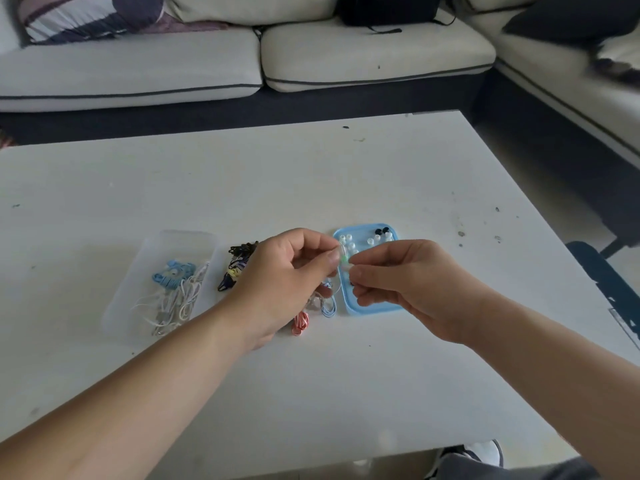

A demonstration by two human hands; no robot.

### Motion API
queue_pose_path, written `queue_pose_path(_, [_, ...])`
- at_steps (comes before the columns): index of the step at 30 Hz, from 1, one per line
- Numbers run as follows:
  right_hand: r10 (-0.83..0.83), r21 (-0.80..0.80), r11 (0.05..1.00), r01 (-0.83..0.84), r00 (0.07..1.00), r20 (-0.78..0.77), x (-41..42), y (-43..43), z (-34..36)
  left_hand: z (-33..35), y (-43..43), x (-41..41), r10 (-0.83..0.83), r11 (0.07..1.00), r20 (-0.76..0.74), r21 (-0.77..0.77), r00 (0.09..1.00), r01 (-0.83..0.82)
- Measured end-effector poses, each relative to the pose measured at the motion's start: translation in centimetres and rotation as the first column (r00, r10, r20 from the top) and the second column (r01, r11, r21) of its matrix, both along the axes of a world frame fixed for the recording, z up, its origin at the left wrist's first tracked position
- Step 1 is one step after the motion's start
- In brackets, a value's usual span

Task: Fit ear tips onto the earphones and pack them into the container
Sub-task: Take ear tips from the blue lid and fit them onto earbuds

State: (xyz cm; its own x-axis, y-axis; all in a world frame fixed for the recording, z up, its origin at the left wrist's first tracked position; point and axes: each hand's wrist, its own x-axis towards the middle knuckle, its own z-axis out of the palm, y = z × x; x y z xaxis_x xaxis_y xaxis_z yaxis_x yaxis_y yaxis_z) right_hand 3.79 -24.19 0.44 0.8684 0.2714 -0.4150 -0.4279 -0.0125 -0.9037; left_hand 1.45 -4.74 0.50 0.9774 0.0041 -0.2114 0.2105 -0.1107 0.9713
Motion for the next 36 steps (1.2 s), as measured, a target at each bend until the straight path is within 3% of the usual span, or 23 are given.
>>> queue_pose_path(7, [0.054,-0.012,0.998,-0.054,0.998,-0.035,-0.4,0.4,0.3,-0.4,-0.6,-0.5,0.002,0.999,-0.031,0.049,1.0,0.0])
queue_pose_path(10, [-0.039,-0.165,0.985,0.042,0.999,0.026,0.3,0.0,0.4,-0.3,-0.3,-0.2,0.061,0.998,-0.049,0.017,0.997,-0.06])
queue_pose_path(13, [-0.133,-0.368,0.91,0.188,0.976,0.169,1.4,-0.9,0.1,-0.4,0.0,0.1,0.068,0.997,-0.048,0.029,0.997,-0.066])
queue_pose_path(23, [-0.11,-0.551,0.795,0.253,0.954,0.279,2.9,-2.4,-2.0,-0.5,-0.8,0.4,0.071,0.994,-0.049,0.089,0.996,-0.066])
queue_pose_path(27, [0.049,-0.636,0.76,0.133,0.964,0.26,3.4,-1.2,-3.3,0.3,-0.8,0.3,0.058,0.988,-0.02,0.145,0.998,-0.055])
queue_pose_path(36, [0.301,-0.836,0.549,0.001,0.933,0.199,5.1,1.8,-6.2,0.1,0.1,-1.6,0.048,0.983,-0.059,0.181,0.997,-0.036])
